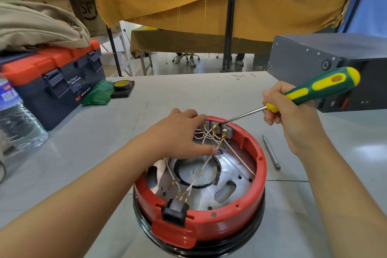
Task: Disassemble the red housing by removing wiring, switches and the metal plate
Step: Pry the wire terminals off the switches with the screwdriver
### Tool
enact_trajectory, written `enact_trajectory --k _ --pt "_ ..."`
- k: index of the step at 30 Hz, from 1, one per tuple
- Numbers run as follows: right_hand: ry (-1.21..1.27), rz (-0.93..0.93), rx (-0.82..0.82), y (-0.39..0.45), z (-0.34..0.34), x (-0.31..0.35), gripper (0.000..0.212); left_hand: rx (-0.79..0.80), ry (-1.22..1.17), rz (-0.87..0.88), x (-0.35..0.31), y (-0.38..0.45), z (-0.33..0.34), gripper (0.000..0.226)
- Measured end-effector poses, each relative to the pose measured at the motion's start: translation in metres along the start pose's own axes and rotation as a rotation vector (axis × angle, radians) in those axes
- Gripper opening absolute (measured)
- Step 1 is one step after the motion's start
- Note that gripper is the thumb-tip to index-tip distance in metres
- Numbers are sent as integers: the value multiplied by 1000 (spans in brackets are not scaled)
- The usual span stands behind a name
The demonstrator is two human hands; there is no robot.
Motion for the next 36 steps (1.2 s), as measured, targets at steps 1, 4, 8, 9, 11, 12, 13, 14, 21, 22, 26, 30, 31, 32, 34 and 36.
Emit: enact_trajectory --k 1,4,8,9,11,12,13,14,21,22,26,30,31,32,34,36 --pt "-5 -10 0 1 1 1 24 -6 -14 15 0 1 0 91" --pt "-28 -22 16 2 3 4 28 -30 -58 56 -1 5 0 87" --pt "-57 -30 54 4 4 7 29 -112 -146 67 -2 5 5 81" --pt "-69 -36 67 4 5 8 29 -142 -145 60 -2 5 6 79" --pt "-91 -50 88 4 5 9 29 -184 -113 49 -1 4 8 74" --pt "-100 -58 95 4 6 10 27 -194 -100 48 0 4 8 72" --pt "-111 -68 104 4 7 11 26 -201 -98 52 1 4 8 69" --pt "-124 -79 118 4 8 12 24 -206 -106 59 2 3 8 67" --pt "-209 -133 189 2 17 18 22 -212 -235 77 5 5 9 60" --pt "-211 -135 187 2 18 18 22 -211 -234 78 5 5 10 60" --pt "-206 -129 190 6 23 18 24 -210 -228 79 5 5 10 61" --pt "-154 -83 197 16 28 16 25 -210 -230 77 5 6 11 60" --pt "-132 -68 199 19 29 15 25 -210 -230 77 5 6 11 61" --pt "-104 -50 196 22 29 15 25 -211 -229 77 5 6 11 61" --pt "-49 -19 171 27 27 12 26 -212 -230 78 5 6 11 60" --pt "-13 8 143 28 24 7 28 -209 -234 79 5 6 11 60"
Point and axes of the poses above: each hand's wrist, its own y-axis towards the middle knuckle, its own z-axis out of the palm, x = y × z, the point moved 5 cm from there along y, towards the middle knuckle, and after that the axes turned 15 degrees about y, right-handed, at the moved point
